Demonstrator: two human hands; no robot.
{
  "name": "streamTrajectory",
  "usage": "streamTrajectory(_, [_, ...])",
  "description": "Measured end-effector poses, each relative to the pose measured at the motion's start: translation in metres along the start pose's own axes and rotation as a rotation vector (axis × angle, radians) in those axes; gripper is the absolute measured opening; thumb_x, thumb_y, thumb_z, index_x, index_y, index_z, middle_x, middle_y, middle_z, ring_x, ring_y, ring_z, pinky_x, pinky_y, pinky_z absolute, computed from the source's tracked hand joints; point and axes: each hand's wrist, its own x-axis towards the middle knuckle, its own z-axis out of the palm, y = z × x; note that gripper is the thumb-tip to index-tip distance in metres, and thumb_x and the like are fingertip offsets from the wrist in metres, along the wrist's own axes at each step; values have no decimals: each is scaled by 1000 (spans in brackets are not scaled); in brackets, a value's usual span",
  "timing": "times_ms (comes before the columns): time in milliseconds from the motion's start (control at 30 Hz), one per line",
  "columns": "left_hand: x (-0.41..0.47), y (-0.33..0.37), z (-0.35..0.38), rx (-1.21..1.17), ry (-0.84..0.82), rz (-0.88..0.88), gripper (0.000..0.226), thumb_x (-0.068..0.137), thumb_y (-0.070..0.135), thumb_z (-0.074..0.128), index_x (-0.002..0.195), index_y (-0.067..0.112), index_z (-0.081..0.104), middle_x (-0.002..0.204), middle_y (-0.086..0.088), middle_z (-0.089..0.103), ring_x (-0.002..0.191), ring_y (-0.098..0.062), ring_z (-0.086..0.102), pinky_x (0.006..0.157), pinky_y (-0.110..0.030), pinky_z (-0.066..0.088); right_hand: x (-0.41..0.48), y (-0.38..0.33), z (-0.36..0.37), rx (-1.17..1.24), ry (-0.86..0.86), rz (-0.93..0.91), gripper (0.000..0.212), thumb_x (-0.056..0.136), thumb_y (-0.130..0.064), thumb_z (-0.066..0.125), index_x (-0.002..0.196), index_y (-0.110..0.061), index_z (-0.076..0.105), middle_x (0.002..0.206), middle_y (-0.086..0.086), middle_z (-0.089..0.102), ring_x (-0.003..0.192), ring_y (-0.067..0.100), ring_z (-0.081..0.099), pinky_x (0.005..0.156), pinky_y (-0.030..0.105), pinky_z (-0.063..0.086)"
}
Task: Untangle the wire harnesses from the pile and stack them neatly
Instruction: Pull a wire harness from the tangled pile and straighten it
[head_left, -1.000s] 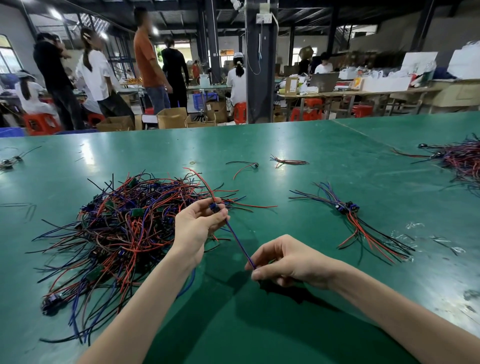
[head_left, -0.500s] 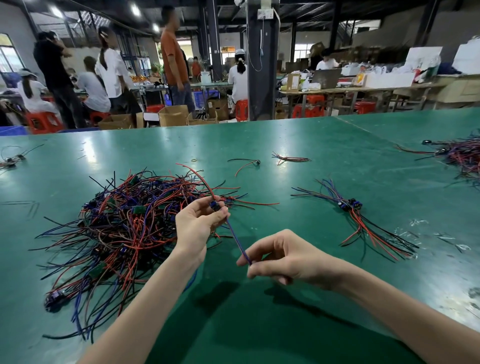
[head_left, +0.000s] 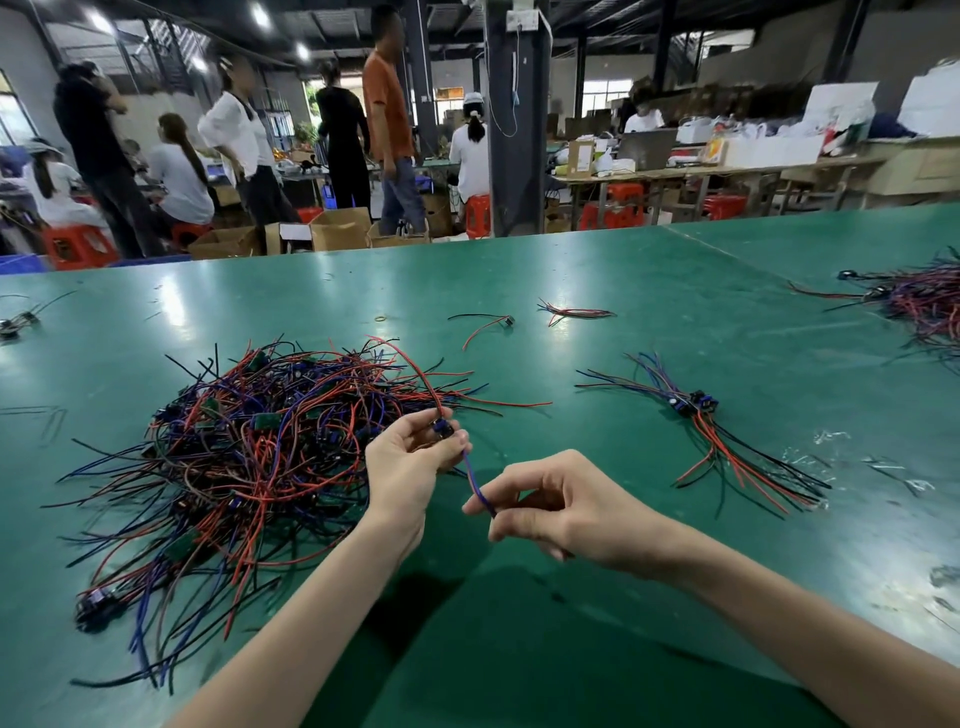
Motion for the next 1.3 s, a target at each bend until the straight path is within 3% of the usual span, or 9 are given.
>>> streamTrajectory(233, [9,15,-13,-146,77,-77,29,75,-18,64,99,-2,61,77,-9,64,57,-11,65,57,-18,54,6,12,-9,297,2,467,20,85,11,53,85,-2,68,63,8,60,33,4,25,33,12,23])
streamTrajectory(433, [9,29,-12,-344,-37,-257,18,79,-13,60,90,1,63,75,-7,67,57,-12,67,54,-15,54,12,19,-14,358,78,591,18,83,14,52,77,-1,61,56,13,60,30,4,22,33,11,21])
streamTrajectory(600, [9,31,-10,-415,-55,-334,18,79,-12,59,87,4,64,73,-7,70,57,-13,68,52,-15,54,11,19,-12,294,82,546,15,81,13,55,77,0,60,57,15,58,29,5,26,32,12,22])
streamTrajectory(700, [10,29,-13,-353,-59,-294,20,78,-14,60,87,2,65,74,-7,69,57,-14,68,52,-16,55,8,20,-10,61,60,453,12,79,8,58,82,-4,60,66,15,59,36,13,36,33,16,25])
streamTrajectory(867, [10,26,-15,-266,-55,-239,23,72,-15,64,89,0,67,73,-6,69,59,-16,67,55,-18,56,3,17,-8,-183,-92,252,14,81,-5,64,81,-18,59,64,-10,64,40,16,43,36,21,34])
streamTrajectory(967, [9,23,-12,-208,-21,-204,25,73,-18,64,92,-3,65,73,-7,69,59,-15,67,56,-19,55,2,14,-8,-178,-153,157,20,85,-5,64,81,-24,56,65,-18,63,37,11,43,36,20,36])
streamTrajectory(1067, [8,22,-13,-137,-23,-141,26,71,-17,66,93,-2,66,74,-8,70,60,-15,67,56,-20,55,1,13,-8,-125,-144,96,24,86,0,63,80,-22,56,74,-17,65,53,12,49,38,22,38])
streamTrajectory(1200, [8,23,-14,-114,-28,-110,27,70,-17,67,92,-1,66,73,-8,71,62,-16,68,57,-20,55,3,12,-8,-80,-124,66,30,84,13,57,79,-17,54,83,-5,65,60,-6,57,47,6,39])
streamTrajectory(1300, [9,23,-14,-118,-24,-116,27,70,-16,68,94,-2,66,75,-9,71,63,-18,68,57,-20,55,3,15,-9,-64,-133,83,24,84,10,59,83,-14,56,73,-12,67,57,1,55,42,13,40])
